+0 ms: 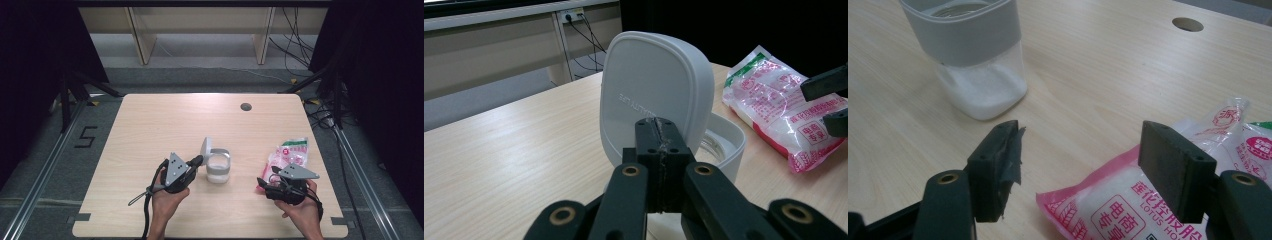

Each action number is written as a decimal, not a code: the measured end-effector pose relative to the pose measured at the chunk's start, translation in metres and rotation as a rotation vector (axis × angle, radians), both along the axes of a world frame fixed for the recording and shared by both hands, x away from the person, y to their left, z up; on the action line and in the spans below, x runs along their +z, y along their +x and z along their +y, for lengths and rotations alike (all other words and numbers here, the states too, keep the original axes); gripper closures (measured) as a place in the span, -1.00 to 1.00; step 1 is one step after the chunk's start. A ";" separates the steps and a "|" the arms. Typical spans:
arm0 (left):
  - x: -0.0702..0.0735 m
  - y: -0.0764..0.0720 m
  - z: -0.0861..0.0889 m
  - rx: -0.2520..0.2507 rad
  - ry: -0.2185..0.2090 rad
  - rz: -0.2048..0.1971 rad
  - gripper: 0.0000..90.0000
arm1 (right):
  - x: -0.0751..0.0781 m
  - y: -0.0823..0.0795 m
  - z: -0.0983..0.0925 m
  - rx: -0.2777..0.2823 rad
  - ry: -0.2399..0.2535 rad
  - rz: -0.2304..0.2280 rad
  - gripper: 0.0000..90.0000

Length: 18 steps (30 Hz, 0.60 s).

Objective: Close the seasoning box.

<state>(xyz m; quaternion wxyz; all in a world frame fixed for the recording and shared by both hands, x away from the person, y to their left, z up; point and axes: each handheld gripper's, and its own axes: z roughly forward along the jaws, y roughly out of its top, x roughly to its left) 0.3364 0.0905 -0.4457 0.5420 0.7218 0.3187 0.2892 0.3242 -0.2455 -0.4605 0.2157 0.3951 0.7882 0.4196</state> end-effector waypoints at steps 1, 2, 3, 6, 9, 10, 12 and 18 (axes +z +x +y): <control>0.000 0.001 -0.001 -0.009 -0.008 -0.007 0.98 | 0.000 0.000 0.000 -0.003 0.003 0.001 -0.24; 0.000 0.000 -0.002 -0.003 0.003 -0.002 0.98 | 0.000 -0.001 0.001 -0.006 0.004 0.006 -0.24; 0.000 0.000 -0.003 -0.006 0.003 -0.001 0.98 | 0.000 0.000 0.001 0.009 0.001 -0.001 -0.24; -0.001 0.000 -0.005 -0.010 0.009 0.000 0.99 | 0.000 0.000 0.000 0.017 -0.011 -0.007 -0.24; -0.001 -0.001 -0.007 -0.018 0.004 -0.002 0.98 | 0.000 -0.001 0.000 0.015 -0.005 -0.009 -0.24; -0.001 -0.001 -0.007 -0.021 0.005 -0.003 0.98 | 0.000 -0.001 0.000 0.015 -0.005 -0.007 -0.24; -0.001 -0.001 -0.008 -0.022 -0.003 0.002 0.96 | 0.000 -0.002 0.000 0.000 -0.001 0.000 -0.24; -0.003 -0.002 -0.007 -0.045 -0.008 0.029 0.75 | 0.000 -0.004 0.001 -0.011 0.004 0.010 -0.24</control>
